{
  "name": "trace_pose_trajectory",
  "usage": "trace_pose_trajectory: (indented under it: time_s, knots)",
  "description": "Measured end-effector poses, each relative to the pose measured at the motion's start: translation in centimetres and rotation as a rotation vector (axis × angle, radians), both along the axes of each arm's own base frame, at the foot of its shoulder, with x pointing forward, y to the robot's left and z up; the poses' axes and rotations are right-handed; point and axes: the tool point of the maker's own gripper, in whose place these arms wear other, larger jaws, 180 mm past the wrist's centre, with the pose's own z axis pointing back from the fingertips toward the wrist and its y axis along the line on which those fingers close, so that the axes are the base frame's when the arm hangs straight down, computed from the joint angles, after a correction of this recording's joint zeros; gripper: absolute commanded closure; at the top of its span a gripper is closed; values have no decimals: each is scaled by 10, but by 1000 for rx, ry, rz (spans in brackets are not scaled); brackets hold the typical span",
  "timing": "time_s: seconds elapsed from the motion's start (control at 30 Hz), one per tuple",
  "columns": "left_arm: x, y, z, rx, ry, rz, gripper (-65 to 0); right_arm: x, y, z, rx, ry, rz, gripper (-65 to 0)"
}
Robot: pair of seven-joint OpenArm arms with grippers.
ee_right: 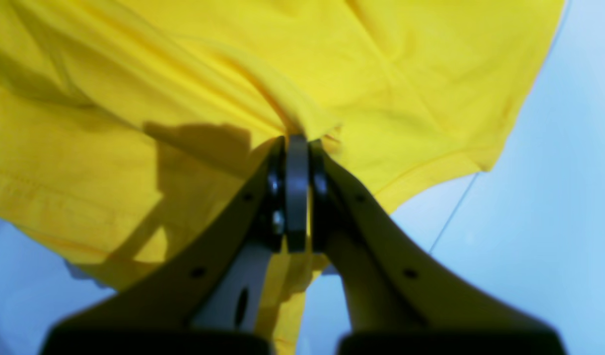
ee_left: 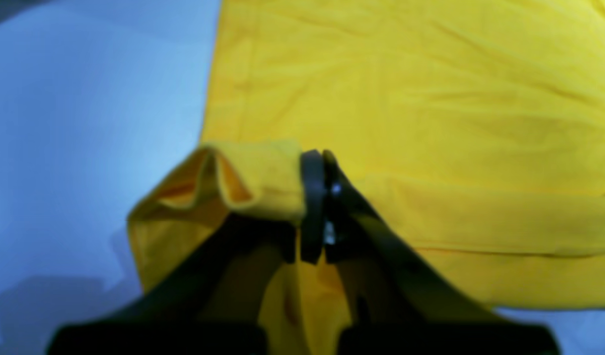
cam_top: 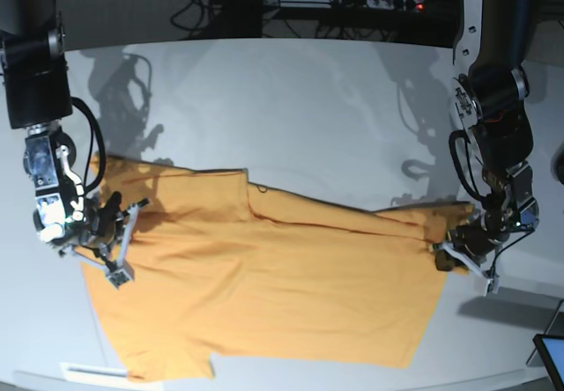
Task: Fold the T-shirt properly
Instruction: 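Fold the lifted edge over the shirt body toward the hem with both grippers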
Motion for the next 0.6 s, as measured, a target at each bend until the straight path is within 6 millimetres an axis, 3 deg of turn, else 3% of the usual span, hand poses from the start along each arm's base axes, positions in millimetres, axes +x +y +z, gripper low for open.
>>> trace_pose_trajectory:
  time_s: [0.23,0.3,0.47,0.6]
  knots:
    - [0,0,1,2,-3,0,0,0,0,0,1,0,-1,-10]
    - [0,1,2,1,-6,2,-5,0,0,0,1,0,-1,-42]
    - [-6,9,13,31,-69,20,-218,0,0,0,-1,0,-2,-184]
    - [-28,25,9,58,-84,65,-331,2,1,1,12,-22,-1,-207]
